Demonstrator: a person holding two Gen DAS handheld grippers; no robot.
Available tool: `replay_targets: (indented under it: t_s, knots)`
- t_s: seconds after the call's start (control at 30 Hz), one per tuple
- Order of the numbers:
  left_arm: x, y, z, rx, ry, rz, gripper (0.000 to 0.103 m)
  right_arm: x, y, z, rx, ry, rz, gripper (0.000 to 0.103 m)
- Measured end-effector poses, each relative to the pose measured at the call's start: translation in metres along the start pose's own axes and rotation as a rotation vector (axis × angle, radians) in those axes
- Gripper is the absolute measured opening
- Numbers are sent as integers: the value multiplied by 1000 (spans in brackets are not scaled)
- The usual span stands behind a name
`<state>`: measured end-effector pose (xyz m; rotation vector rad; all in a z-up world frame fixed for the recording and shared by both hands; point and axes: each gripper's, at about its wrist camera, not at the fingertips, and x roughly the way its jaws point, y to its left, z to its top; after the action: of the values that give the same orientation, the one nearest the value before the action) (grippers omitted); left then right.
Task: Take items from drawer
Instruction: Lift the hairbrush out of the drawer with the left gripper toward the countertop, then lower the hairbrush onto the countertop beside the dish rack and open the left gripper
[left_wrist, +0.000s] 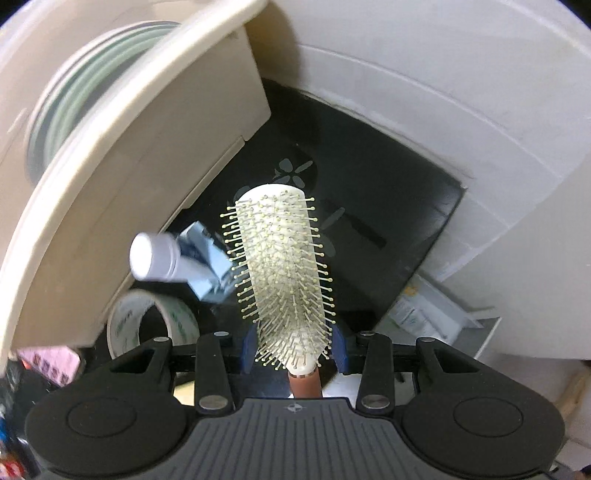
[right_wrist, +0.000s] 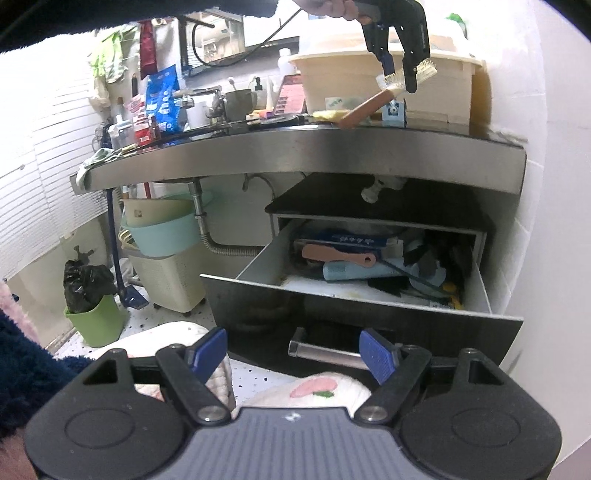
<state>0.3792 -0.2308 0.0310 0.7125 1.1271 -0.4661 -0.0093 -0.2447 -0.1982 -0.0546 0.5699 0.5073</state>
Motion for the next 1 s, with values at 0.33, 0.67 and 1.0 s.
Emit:
replay_targets:
  t_s: [0.33,0.67,1.0]
  knots:
    - [35,-4,25,75,26,78,40,8,-9,0,41,8,-3,79]
    - [46,-1,23,84,22,48,39,11,-15,1,71,1,-5,79]
    - [50,5,22,77,-18,59,48,15,-12,-1,81,8,11,79]
